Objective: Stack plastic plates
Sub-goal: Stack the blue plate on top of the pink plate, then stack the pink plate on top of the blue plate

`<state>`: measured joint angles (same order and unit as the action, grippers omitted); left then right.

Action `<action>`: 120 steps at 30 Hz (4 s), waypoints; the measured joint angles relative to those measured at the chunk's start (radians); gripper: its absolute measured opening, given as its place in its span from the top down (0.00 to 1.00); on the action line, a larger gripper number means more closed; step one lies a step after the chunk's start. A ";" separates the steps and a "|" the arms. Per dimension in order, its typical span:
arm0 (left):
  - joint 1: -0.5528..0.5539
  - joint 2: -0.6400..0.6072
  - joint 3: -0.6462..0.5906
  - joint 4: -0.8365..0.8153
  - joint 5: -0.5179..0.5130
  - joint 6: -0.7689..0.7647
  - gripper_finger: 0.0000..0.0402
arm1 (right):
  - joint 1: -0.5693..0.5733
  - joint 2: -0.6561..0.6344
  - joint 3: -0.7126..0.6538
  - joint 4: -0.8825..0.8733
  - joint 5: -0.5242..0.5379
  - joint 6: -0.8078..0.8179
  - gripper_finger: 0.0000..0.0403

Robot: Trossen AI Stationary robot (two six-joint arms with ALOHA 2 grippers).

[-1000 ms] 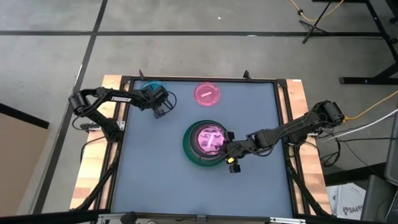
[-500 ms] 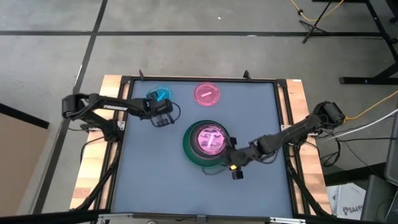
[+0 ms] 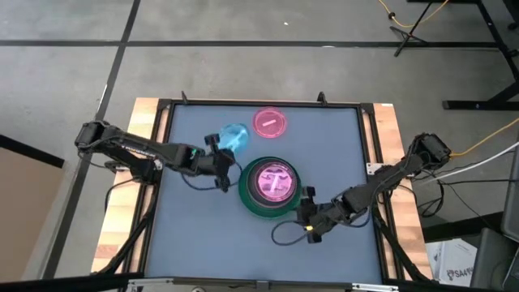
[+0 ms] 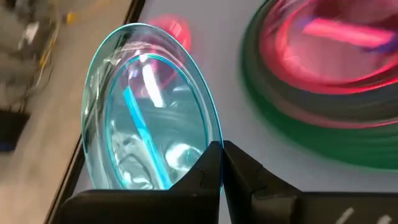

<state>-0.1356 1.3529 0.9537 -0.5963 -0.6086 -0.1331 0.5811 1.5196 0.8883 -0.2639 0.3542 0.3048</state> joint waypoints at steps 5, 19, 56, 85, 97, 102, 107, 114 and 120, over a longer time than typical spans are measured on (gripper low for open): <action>-0.143 0.021 0.060 0.031 -0.031 -0.023 1.00 | 0.053 0.000 0.000 -0.028 0.067 0.053 0.59; -0.312 0.315 0.226 0.098 -0.052 -0.039 1.00 | 0.195 0.000 0.000 -0.054 0.179 0.197 0.59; -0.192 0.563 0.358 0.267 0.160 0.185 0.77 | 0.256 0.000 0.000 -0.106 0.231 0.187 0.59; 0.377 0.217 0.035 0.327 0.344 0.695 0.78 | 0.256 0.000 0.000 -0.175 0.400 0.292 0.59; 0.599 0.344 0.026 0.430 0.462 1.021 0.78 | 0.256 0.001 0.001 -0.221 0.496 0.390 0.59; 0.661 0.408 0.081 0.427 0.486 1.156 0.78 | 0.256 0.001 0.001 -0.242 0.541 0.444 0.59; 0.703 0.482 0.154 0.430 0.498 1.272 0.78 | 0.256 0.001 0.001 -0.283 0.600 0.512 0.59; 0.707 0.594 0.219 0.411 0.500 1.406 0.78 | 0.256 0.001 0.001 -0.317 0.640 0.585 0.59; 0.705 0.639 0.277 0.398 0.522 1.463 0.78 | 0.256 0.001 0.001 -0.315 0.640 0.646 0.59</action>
<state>0.5697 1.9915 1.2309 -0.1986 -0.0866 1.3297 0.8371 1.5204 0.8890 -0.5793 0.9944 0.9513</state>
